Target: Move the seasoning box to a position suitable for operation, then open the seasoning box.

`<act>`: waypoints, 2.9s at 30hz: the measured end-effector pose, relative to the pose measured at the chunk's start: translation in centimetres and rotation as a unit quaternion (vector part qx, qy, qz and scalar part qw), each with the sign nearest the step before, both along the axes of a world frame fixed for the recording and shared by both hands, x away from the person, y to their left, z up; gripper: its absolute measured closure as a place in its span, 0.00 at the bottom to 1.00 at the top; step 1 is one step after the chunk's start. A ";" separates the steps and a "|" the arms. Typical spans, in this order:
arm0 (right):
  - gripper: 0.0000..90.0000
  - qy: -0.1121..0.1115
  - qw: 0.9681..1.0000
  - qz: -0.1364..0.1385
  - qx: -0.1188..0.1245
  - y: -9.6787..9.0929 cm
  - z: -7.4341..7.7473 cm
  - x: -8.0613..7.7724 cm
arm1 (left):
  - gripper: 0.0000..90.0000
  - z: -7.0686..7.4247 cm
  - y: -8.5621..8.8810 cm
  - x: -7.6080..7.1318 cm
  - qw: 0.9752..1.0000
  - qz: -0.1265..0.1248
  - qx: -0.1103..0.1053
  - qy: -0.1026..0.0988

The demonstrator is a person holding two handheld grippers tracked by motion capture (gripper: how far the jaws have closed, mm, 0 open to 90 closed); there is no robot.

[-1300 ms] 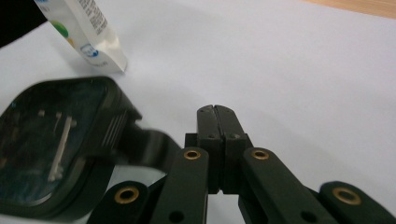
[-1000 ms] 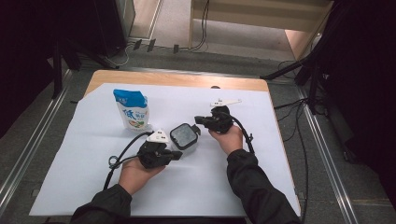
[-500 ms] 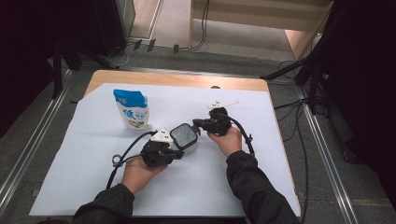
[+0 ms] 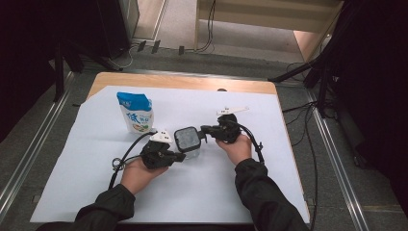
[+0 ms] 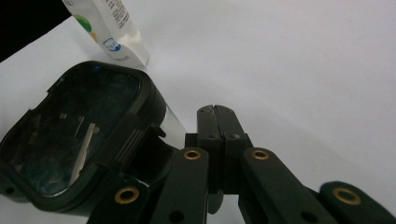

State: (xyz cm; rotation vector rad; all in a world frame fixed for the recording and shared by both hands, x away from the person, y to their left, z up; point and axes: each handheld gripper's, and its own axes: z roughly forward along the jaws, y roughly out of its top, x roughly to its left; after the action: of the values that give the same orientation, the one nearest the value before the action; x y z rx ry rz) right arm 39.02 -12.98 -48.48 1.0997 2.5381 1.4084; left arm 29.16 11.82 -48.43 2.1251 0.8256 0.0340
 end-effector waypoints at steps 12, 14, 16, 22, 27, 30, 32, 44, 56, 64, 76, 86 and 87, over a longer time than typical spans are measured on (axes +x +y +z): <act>1.00 0.001 1.000 -0.006 -0.001 -0.5 0.0 -1.1 | 1.00 0.1 1.1 0.9 1.000 -0.003 -0.005 0.018; 1.00 0.001 1.000 -0.006 -0.002 -0.6 0.0 -1.4 | 1.00 0.1 1.3 1.1 1.000 -0.001 -0.006 0.020; 1.00 0.002 1.000 -0.004 -0.005 -0.7 0.0 -1.7 | 1.00 0.1 1.4 1.2 1.000 -0.002 -0.006 0.022; 1.00 -0.010 1.000 -0.009 -0.007 -0.9 0.3 -2.0 | 0.92 0.3 1.8 1.3 0.999 -0.025 0.013 0.028; 1.00 -0.013 1.000 -0.015 0.001 -1.9 1.0 -2.5 | 0.77 0.9 3.3 1.6 0.999 -0.033 -0.003 0.040; 1.00 -0.015 1.000 -0.014 -0.001 -2.5 1.3 -3.1 | 0.62 1.1 4.2 1.9 0.999 -0.025 -0.020 0.037; 1.00 -0.014 1.000 -0.013 -0.002 -2.8 1.5 -3.6 | 0.53 1.2 4.6 2.0 0.999 -0.020 -0.042 0.025; 1.00 -0.027 0.999 -0.018 -0.010 -3.0 1.7 -5.8 | 0.26 1.8 4.1 2.9 0.998 -0.060 -0.029 -0.011; 1.00 -0.015 1.000 -0.005 -0.012 -2.9 1.4 -5.8 | 0.21 3.0 3.1 4.3 0.997 -0.073 -0.014 -0.029; 1.00 -0.002 1.000 0.000 -0.011 -3.1 1.2 -6.4 | 0.17 2.1 3.2 5.5 0.996 -0.084 -0.023 -0.022; 1.00 -0.004 1.000 0.003 -0.011 -1.9 1.0 -6.4 | 0.16 0.4 2.5 6.2 0.996 -0.084 -0.024 -0.017; 1.00 -0.004 1.000 -0.005 -0.005 -1.6 0.8 -6.4 | 0.16 -0.7 1.8 6.5 0.996 -0.085 -0.012 -0.010; 1.00 -0.004 1.000 -0.007 -0.006 -1.6 0.8 -6.4 | 0.16 -0.7 1.8 6.5 0.996 -0.086 -0.012 -0.010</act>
State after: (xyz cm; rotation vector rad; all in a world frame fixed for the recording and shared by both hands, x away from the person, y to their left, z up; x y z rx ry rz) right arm 32.60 -14.55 -47.69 1.1057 2.5258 1.3898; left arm 35.69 13.62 -49.17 2.1626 0.6261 -0.0432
